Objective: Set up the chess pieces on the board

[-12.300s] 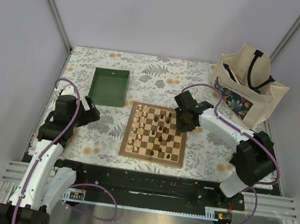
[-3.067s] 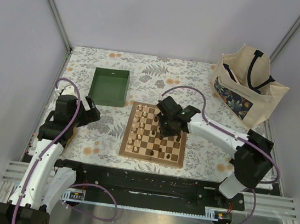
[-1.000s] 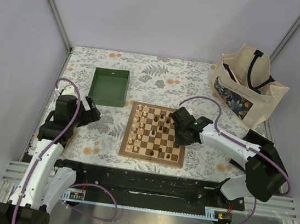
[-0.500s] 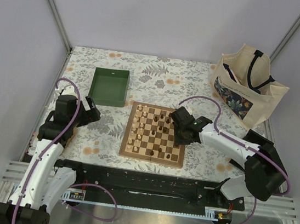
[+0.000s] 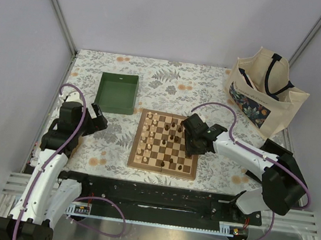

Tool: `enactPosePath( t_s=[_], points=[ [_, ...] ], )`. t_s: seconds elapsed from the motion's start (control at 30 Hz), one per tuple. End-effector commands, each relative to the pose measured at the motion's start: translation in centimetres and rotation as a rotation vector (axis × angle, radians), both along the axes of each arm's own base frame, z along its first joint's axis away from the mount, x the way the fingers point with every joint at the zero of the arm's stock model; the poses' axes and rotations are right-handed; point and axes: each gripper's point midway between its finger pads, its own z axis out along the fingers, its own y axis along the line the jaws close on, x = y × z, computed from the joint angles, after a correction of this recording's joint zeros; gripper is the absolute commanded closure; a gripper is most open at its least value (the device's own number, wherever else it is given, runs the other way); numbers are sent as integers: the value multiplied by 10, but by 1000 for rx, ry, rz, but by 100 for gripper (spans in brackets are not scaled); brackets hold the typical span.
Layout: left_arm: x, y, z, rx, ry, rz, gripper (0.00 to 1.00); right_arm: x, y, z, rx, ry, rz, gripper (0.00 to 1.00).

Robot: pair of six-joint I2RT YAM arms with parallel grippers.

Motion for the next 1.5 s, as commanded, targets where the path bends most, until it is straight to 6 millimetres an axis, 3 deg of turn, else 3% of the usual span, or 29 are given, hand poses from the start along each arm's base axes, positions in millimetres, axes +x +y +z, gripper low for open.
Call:
enactPosePath(
  t_s=[0.0, 0.33, 0.5, 0.73, 0.97, 1.47],
  points=[
    [11, -2, 16, -11, -66, -13, 1, 10, 8, 30, 56, -48, 2, 59],
    [11, -2, 16, -10, -68, -10, 1, 15, 23, 83, 196, -142, 9, 55],
    [11, -2, 17, -10, -69, -14, 1, 30, 39, 86, 196, -152, 50, 52],
    [10, -2, 18, -10, -72, -11, 1, 42, 65, 65, 169, -66, 141, 47],
    [10, -2, 17, -11, -72, -13, 1, 55, 67, 40, 86, -46, 164, 47],
    [10, -2, 17, -10, -71, -14, 1, 70, 69, 20, 0, -48, 226, 46]
  ],
)
